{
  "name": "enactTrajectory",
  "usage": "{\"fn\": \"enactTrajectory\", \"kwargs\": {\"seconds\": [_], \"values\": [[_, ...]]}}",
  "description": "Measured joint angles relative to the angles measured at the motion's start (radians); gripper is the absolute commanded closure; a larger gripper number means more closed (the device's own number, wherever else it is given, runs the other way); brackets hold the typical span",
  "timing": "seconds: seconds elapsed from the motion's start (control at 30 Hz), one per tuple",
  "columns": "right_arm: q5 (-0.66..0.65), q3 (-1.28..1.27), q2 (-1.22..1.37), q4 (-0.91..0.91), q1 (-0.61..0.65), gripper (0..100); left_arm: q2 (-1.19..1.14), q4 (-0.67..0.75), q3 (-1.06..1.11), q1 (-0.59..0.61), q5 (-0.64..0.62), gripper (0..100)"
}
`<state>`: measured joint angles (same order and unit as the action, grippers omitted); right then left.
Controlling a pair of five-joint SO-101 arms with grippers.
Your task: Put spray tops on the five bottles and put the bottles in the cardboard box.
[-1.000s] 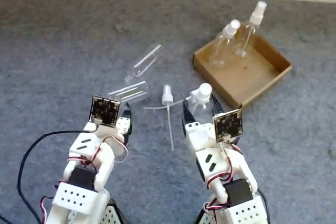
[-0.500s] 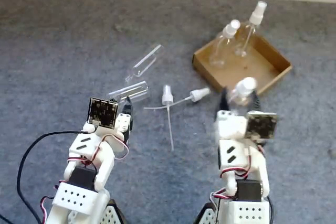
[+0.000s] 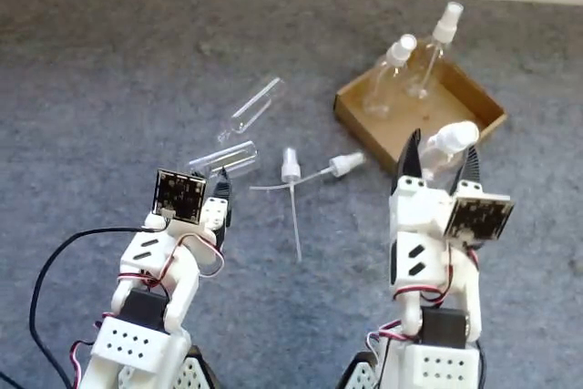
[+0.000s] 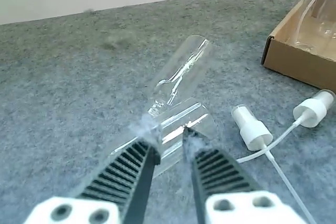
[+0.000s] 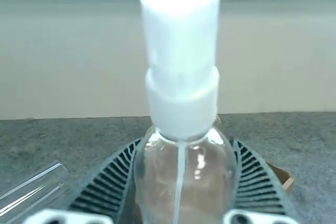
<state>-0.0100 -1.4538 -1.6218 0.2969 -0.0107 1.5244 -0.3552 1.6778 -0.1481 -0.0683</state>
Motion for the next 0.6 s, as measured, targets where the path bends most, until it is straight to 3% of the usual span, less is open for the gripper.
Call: {"fn": "enactTrajectory", "kwargs": {"seconds": [0.6], "values": [[0.000, 0.319, 0.977, -0.545, -0.127, 82.7, 0.000, 0.000, 0.000, 0.000, 0.000, 96]]}}
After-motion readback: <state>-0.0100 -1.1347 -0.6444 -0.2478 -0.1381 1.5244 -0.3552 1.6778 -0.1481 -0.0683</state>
